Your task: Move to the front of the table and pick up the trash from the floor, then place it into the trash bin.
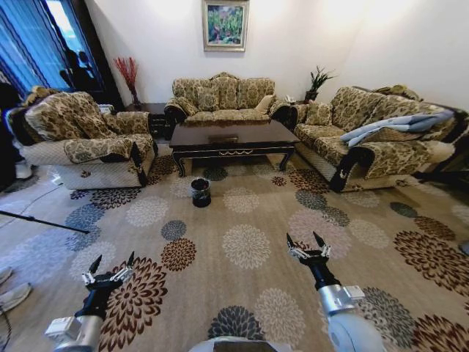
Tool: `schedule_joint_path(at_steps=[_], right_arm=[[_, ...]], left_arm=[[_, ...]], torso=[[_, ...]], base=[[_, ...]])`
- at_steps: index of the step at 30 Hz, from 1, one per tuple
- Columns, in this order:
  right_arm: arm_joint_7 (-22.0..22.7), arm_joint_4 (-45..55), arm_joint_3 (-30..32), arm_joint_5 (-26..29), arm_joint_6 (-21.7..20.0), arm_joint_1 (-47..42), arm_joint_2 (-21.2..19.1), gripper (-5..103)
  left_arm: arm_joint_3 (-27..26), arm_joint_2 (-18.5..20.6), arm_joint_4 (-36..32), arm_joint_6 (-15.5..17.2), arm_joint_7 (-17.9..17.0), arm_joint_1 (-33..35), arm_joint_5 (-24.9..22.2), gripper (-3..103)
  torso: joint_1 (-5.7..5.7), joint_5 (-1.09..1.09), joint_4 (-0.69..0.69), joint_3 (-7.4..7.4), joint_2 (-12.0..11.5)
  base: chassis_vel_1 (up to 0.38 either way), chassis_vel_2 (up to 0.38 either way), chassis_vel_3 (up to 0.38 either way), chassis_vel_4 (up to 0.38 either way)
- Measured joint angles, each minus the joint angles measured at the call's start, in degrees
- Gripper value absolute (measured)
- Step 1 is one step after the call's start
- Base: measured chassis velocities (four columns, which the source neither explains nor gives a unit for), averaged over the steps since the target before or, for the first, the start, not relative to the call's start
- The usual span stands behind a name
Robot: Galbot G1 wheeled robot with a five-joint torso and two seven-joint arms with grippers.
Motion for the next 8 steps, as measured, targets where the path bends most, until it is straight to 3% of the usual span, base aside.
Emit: schedule_joint_path(at_steps=[8], right_arm=[[0.0, 0.0, 0.0, 0.0, 0.0, 0.0, 0.0, 100]], left_arm=[[0.0, 0.0, 0.0, 0.0, 0.0, 0.0, 0.0, 100]], torso=[[-0.08, 0.0, 0.0, -0.09, -0.2]], base=[[0.0, 0.0, 0.0, 0.0]])
